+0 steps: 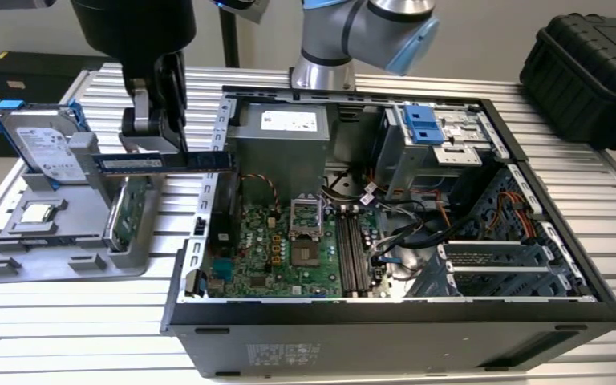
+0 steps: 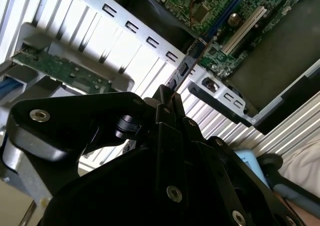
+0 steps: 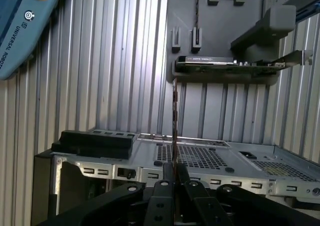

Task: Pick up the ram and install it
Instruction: 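Pick up the ram and move it above insertion slot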

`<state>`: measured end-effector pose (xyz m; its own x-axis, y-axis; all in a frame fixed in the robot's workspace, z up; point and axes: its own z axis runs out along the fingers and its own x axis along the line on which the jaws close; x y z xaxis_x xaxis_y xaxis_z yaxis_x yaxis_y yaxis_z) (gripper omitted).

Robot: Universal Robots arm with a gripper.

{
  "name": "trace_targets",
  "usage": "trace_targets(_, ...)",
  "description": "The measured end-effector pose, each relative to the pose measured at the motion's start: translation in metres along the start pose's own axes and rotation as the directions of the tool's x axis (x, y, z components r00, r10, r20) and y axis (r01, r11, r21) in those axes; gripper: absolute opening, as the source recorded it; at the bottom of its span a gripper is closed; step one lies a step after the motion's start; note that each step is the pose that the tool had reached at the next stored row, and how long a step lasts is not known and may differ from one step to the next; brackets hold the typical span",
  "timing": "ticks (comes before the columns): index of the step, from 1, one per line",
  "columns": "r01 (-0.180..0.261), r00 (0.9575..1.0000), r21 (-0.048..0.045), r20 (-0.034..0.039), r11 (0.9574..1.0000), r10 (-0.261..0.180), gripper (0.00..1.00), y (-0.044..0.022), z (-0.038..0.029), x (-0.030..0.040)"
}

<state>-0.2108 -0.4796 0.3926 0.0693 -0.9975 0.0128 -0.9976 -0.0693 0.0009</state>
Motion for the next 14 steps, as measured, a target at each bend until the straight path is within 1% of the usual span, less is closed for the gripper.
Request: trace_targets(14,0.0,1.0,0.0,0.0001,1.0,0.0,0.0,-0.0106,0.0,0.0007)
